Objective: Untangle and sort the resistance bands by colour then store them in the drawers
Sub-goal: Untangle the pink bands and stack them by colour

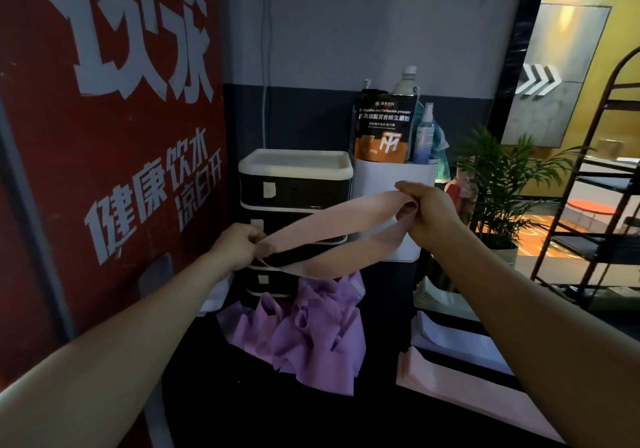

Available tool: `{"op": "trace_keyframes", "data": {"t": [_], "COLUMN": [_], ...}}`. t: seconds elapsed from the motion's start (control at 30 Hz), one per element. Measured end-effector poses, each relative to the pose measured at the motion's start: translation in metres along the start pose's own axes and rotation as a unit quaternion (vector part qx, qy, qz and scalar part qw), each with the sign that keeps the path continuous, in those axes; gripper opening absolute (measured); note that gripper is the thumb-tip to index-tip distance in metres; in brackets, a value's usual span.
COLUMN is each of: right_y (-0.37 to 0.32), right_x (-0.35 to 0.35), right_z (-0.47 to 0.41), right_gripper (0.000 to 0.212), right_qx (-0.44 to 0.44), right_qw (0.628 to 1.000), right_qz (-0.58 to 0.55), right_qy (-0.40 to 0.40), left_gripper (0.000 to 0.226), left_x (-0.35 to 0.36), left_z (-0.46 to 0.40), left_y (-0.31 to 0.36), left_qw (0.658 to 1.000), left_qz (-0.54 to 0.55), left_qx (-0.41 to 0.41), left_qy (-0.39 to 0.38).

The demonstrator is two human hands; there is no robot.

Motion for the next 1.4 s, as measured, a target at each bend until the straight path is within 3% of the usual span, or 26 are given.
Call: {"op": "trace_keyframes", "data": {"t": [0.07,0.17,0.33,0.4,0.47,0.63,0.73,0.83,1.0,1.13,1.27,1.4], "right_y": [0.001,0.005,0.018,0.019,0.017,0.018,0.019,0.020,0.009,-0.006,-0.020,-0.032], "right_x": [-0.007,-0.021,-0.039,-0.043,-0.044,-0.054,-0.053,-0.049,-0.043,-0.037,-0.033,-0.033], "right_z": [-0.002,-0.004,-0.003,-0.002,0.001,0.002,0.005,0.008,0.010,0.011,0.015,0.018], "right_gripper": [0.012,0.012,0.035,0.040,0.038,0.028,0.024,0.023,0.024,0.026,0.023,0.005], "right_qx": [0.006,0.011,0.012,0.000,-0.020,-0.032,-0.047,-0.076,-0.133,-0.182,-0.230,-0.230], "right_qw": [0.999,0.998,0.999,0.998,0.997,0.997,0.989,0.972,0.923,0.891,0.875,0.915], "right_qz": [-0.036,-0.053,-0.008,0.009,0.032,0.034,0.094,0.175,0.314,0.374,0.395,0.315], "right_qy": [0.008,-0.015,-0.052,-0.057,-0.061,-0.068,-0.101,-0.137,-0.179,-0.183,-0.157,-0.105], "left_gripper": [0.010,0.004,0.014,0.017,0.018,0.020,0.017,0.004,0.014,0.008,0.019,0.035], "left_x": [0.002,0.007,0.013,0.015,0.017,0.015,0.016,0.019,0.022,0.023,0.029,0.036], "left_z": [-0.001,0.001,0.004,0.008,0.012,0.008,0.011,0.019,0.022,0.025,0.029,0.036], "left_y": [-0.005,-0.003,0.008,0.012,0.015,0.014,0.017,0.024,0.034,0.049,0.072,0.088], "left_qw": [0.997,0.959,0.896,0.877,0.880,0.901,0.901,0.917,0.953,0.991,0.983,0.955], "left_qz": [0.076,0.262,0.399,0.417,0.399,0.376,0.371,0.319,0.226,0.034,-0.113,-0.243], "left_qx": [-0.033,-0.076,-0.101,-0.103,-0.106,-0.140,-0.129,-0.095,-0.074,0.029,0.128,0.158], "left_qy": [-0.010,-0.081,-0.166,-0.217,-0.237,-0.166,-0.182,-0.221,-0.189,-0.126,-0.073,-0.063]}}
Point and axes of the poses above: each hand's wrist, its own z-axis away from the middle knuckle, its own x-axis out of the palm, y = z × x, the point moved 1 cm from there along -z, towards the middle knuckle, and after that the axes turned 9 degrees about -x, right-handed, at the moved point
